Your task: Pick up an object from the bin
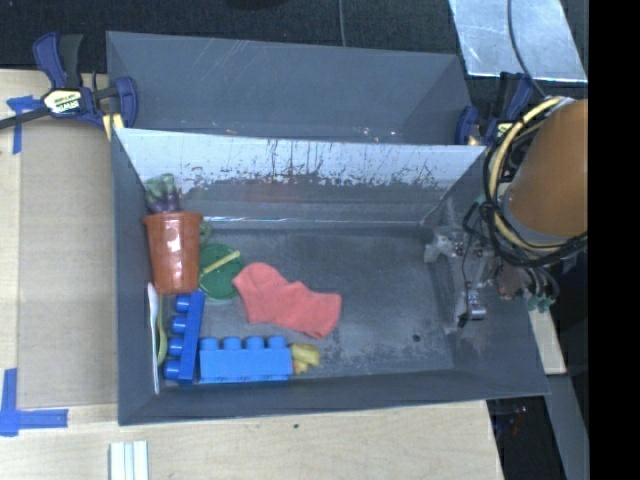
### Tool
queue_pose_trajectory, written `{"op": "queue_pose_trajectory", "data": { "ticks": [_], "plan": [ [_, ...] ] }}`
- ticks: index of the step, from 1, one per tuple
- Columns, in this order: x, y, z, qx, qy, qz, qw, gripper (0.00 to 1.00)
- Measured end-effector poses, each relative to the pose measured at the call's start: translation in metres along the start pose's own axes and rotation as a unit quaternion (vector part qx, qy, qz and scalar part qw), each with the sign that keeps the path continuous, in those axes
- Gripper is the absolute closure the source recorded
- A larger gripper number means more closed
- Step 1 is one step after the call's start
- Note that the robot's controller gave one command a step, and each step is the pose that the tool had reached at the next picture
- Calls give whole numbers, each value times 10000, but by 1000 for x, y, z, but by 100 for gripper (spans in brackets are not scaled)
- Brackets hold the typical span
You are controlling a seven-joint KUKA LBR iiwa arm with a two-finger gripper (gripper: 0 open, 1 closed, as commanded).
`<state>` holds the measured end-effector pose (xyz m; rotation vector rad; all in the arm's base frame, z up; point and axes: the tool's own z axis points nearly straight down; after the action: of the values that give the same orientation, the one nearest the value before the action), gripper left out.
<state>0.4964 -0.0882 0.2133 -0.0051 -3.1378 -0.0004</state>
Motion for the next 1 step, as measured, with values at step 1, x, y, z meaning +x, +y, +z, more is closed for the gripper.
{"op": "queue_pose_trajectory", "data": {
  "ticks": [1],
  "plan": [
    [-2,1,-3,6,-39,-9,10000,0]
  ]
}}
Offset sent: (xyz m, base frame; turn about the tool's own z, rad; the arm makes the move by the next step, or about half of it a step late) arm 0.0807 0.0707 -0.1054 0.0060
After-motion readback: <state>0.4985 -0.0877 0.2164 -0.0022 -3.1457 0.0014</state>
